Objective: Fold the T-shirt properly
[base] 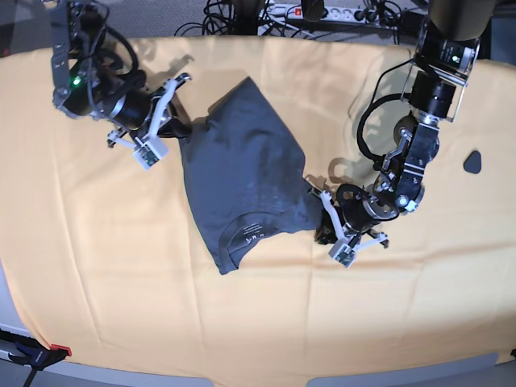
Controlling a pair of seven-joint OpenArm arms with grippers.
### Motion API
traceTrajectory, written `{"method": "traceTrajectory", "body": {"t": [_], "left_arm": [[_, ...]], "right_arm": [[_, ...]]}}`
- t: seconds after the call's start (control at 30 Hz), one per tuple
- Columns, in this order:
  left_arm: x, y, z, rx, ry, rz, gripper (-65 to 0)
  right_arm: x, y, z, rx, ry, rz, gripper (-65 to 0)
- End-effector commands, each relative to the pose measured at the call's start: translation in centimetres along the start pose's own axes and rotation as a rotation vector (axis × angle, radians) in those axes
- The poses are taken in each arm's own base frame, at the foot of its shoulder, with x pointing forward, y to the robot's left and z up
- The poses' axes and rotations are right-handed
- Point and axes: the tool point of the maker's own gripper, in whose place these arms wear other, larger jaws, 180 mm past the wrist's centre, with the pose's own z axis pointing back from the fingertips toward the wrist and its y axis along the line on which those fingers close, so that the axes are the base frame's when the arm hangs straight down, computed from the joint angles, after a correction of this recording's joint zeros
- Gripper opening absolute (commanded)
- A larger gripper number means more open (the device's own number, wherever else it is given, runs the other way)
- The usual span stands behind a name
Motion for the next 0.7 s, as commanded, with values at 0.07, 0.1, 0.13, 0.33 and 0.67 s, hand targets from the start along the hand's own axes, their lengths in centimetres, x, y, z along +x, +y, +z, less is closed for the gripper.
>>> {"method": "traceTrajectory", "body": {"t": [0.07, 0.1, 0.13, 0.33, 0.67], "left_arm": [[2.2, 0.6, -0.6, 0.020, 0.063, -0.043, -65.0], [3.0, 1.3, -0.4, 0.045, 0.074, -0.034, -65.0], [3.6, 2.1, 0.1, 0.067, 0.076, -0.017, -65.0], [6.0, 3.4, 5.7, -0.051, 0.022, 0.141, -65.0], [3.9, -2.1, 11.7, -0.484, -0.152, 0.341, -65.0]], "right_arm": [[0.9, -0.1, 0.6, -0.052, -0.038, 0.041, -65.0], [1.1, -0.3, 0.8, -0.068, -0.041, 0.059, -65.0], [1.7, -0.7, 1.2, -0.095, -0.054, 0.080, -65.0], [4.2, -3.2, 4.5, -0.217, -0.134, 0.129, -65.0], [5.0, -3.4, 1.9, -0.044, -0.212, 0.112, -65.0]]}}
